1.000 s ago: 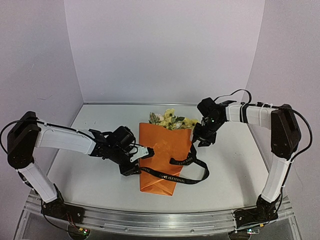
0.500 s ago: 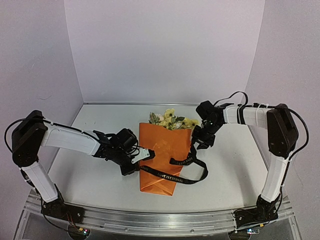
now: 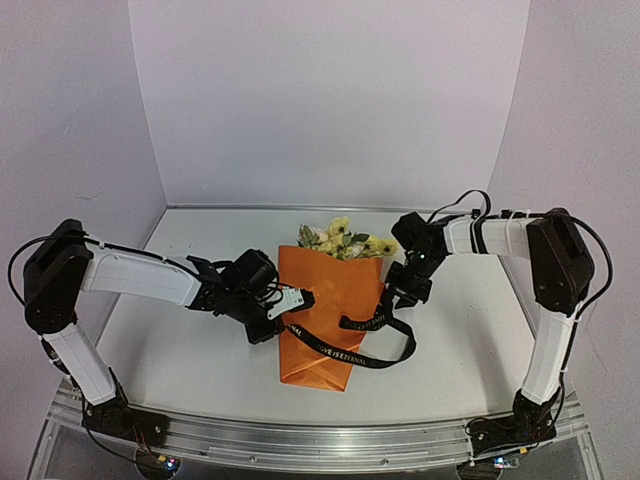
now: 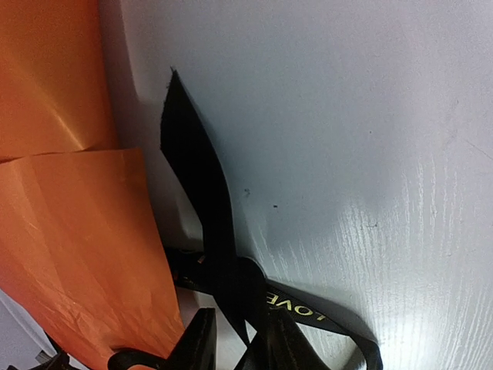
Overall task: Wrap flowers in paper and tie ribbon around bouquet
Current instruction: Cross the ribbon over the folded bouquet.
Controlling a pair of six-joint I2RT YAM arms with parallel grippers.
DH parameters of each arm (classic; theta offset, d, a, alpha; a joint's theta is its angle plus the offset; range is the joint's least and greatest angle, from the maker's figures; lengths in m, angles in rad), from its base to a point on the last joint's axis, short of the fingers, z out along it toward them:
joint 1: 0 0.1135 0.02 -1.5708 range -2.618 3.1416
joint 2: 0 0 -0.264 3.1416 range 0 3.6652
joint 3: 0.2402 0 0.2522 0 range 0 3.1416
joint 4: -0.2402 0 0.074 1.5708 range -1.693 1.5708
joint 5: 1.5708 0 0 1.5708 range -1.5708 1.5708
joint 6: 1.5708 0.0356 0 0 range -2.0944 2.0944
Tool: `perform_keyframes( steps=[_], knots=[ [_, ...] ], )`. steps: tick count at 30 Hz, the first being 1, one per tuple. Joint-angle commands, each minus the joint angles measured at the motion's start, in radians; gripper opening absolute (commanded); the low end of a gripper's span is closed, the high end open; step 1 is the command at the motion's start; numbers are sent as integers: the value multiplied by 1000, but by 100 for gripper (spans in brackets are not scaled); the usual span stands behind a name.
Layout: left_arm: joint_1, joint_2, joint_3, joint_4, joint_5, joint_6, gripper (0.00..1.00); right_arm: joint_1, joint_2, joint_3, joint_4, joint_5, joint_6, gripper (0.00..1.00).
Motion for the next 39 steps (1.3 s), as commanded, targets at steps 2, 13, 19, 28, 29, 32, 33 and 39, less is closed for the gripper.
perform_keyframes(
  steps=[2,13,19,28,29,32,33,39],
  knots=[
    [-1,-17,53,30,-6,3,2,8,18,6,-2,17,13,14],
    [0,-20,96,63,47,5,0,8,-85,12,-4,95,-78,0],
    [40,5,153,68,137,9,0,6,-196,13,1,129,-203,0],
    [120,106,270,38,285,25,0,8,-316,-10,212,-13,-296,0],
    [132,116,281,40,301,19,0,8,-325,-2,224,-30,-298,0],
    [158,145,312,36,336,18,0,9,-339,40,261,-106,-289,0],
    [163,155,324,30,346,19,0,11,-339,51,271,-140,-279,0],
    [203,207,387,-10,433,23,0,34,-293,50,444,-361,-109,0]
  ],
)
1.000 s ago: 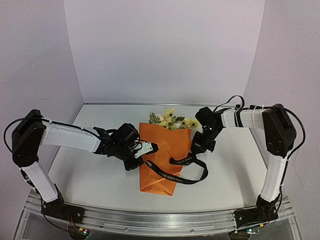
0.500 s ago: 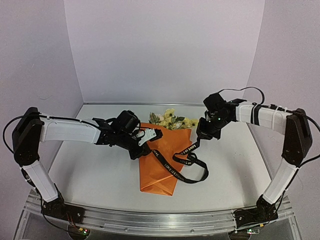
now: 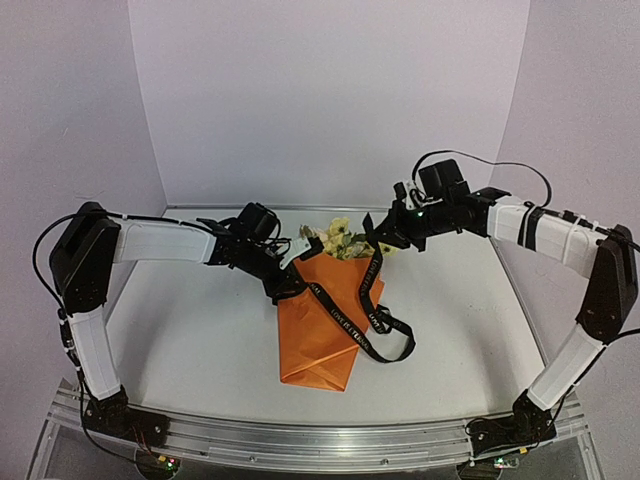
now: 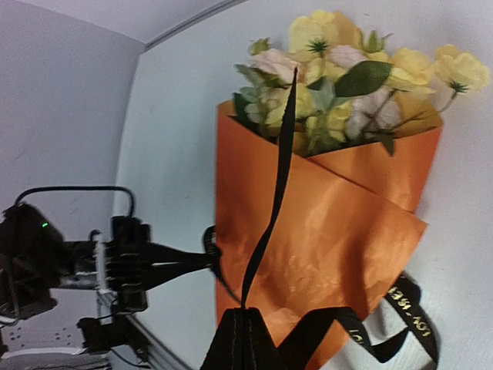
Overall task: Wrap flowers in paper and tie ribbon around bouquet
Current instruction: Cross the ribbon over the folded bouquet.
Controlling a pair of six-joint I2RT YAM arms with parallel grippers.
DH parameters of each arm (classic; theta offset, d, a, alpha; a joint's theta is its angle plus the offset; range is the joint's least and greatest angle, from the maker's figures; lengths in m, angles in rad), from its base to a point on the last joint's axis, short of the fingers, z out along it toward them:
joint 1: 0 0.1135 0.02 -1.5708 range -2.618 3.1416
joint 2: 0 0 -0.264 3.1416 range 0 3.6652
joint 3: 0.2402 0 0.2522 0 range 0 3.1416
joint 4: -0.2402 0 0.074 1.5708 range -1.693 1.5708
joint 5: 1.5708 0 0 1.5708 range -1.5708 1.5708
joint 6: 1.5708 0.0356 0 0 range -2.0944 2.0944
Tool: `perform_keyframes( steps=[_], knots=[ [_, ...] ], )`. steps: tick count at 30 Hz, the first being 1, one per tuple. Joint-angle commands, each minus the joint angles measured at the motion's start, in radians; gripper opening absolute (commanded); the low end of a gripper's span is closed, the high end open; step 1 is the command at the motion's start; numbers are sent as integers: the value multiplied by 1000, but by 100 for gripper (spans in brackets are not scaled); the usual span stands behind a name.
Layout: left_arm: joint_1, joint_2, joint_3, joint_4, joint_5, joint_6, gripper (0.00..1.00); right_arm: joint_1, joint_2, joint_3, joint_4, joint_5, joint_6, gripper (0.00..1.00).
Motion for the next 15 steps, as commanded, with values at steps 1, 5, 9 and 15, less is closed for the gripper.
perform_keyframes(
  steps=[1,5,9,15],
  knots=[
    [20,28,80,-34,102,19,0,33,16,15,208,-207,147,0],
    [27,55,111,-65,126,28,0,63,66,-43,441,-293,319,0],
    [35,65,121,-74,151,29,0,82,143,-48,648,-373,494,0],
    [47,77,136,-82,172,26,0,121,222,-100,821,-419,615,0]
  ],
)
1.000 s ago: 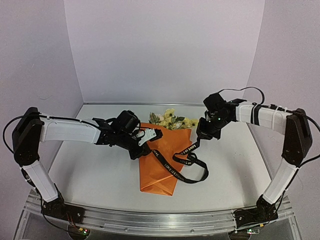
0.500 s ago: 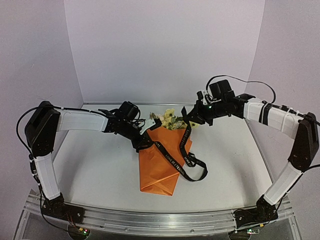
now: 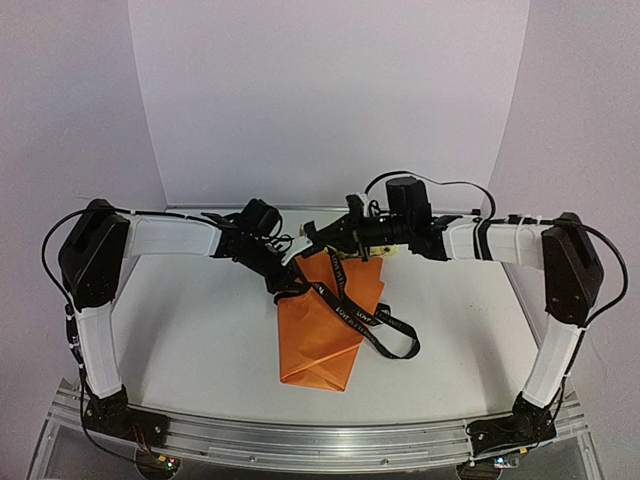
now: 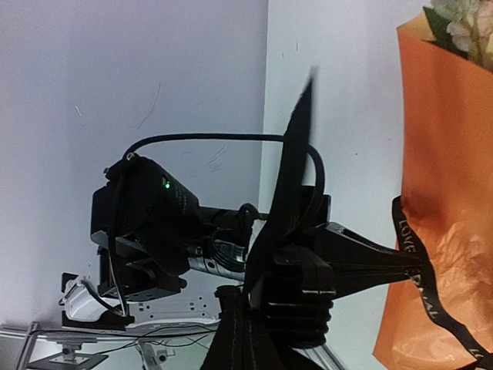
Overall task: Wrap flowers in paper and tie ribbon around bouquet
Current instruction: Cross the ribbon over the folded bouquet.
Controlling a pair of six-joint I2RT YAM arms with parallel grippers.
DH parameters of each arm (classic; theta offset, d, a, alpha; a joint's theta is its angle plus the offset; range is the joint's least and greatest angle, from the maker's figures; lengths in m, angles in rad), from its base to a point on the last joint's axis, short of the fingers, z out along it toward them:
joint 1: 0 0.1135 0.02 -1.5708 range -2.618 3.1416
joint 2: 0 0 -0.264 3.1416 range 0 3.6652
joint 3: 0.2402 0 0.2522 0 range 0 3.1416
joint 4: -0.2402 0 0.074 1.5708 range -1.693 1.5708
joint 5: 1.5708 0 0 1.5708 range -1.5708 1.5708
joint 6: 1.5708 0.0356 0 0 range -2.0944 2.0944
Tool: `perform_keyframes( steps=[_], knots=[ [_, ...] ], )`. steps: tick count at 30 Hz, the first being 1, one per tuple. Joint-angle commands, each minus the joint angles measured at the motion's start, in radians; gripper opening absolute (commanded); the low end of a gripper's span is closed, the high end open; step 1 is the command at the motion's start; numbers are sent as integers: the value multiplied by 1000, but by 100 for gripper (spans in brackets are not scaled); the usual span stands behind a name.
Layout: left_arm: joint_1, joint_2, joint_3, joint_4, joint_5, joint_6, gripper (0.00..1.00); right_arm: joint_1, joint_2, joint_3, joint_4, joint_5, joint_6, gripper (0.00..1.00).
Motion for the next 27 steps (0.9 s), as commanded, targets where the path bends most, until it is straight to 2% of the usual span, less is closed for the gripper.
perform_keyframes(
  steps=[1,11,16,27],
  knots=[
    [17,16,52,-16,47,8,0,19,16,-82,226,-63,131,0],
    [24,22,57,-23,61,9,0,31,-104,-316,296,-118,117,0],
    [25,22,58,-27,61,9,0,53,-115,-349,287,-138,123,0],
    [25,18,71,-35,56,5,0,118,-114,-389,65,-60,8,0]
  ],
)
